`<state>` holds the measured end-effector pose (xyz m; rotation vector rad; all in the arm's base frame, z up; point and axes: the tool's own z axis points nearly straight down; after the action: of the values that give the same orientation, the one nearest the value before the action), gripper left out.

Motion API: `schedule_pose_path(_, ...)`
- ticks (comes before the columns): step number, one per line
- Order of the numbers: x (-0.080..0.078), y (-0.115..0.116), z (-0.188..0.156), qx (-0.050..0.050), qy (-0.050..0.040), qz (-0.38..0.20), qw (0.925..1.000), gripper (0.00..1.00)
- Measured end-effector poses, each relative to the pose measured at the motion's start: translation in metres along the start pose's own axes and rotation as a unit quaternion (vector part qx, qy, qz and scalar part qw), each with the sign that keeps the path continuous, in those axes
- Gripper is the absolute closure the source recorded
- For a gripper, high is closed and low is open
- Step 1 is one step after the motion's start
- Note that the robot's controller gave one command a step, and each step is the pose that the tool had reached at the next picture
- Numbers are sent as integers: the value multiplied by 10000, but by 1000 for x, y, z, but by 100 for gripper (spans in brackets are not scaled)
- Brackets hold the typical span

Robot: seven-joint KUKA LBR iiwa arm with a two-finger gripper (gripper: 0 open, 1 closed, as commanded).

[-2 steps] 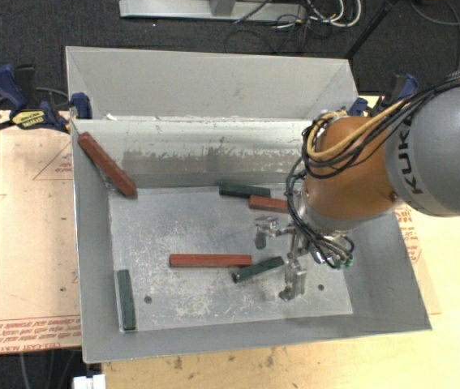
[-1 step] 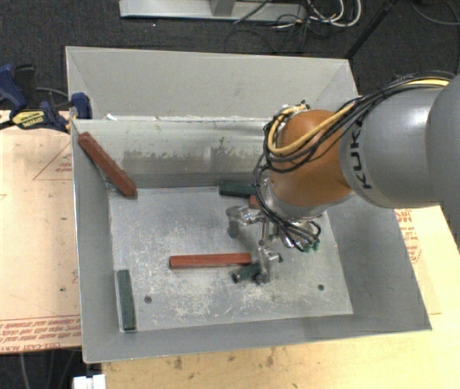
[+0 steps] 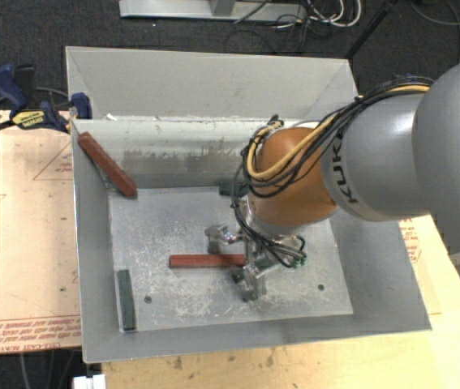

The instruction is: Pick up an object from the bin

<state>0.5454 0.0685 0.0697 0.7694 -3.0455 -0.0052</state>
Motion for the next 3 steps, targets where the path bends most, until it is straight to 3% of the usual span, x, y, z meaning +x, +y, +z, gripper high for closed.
schedule_pose_path(1,0,-2,-1,11,-9,16,10000,100)
schedule_pose_path(2,-44,51,-9,11,-21,-2955,9553,100)
schedule_pose_path(3,-49,36,-56,29,-29,-2872,9579,100)
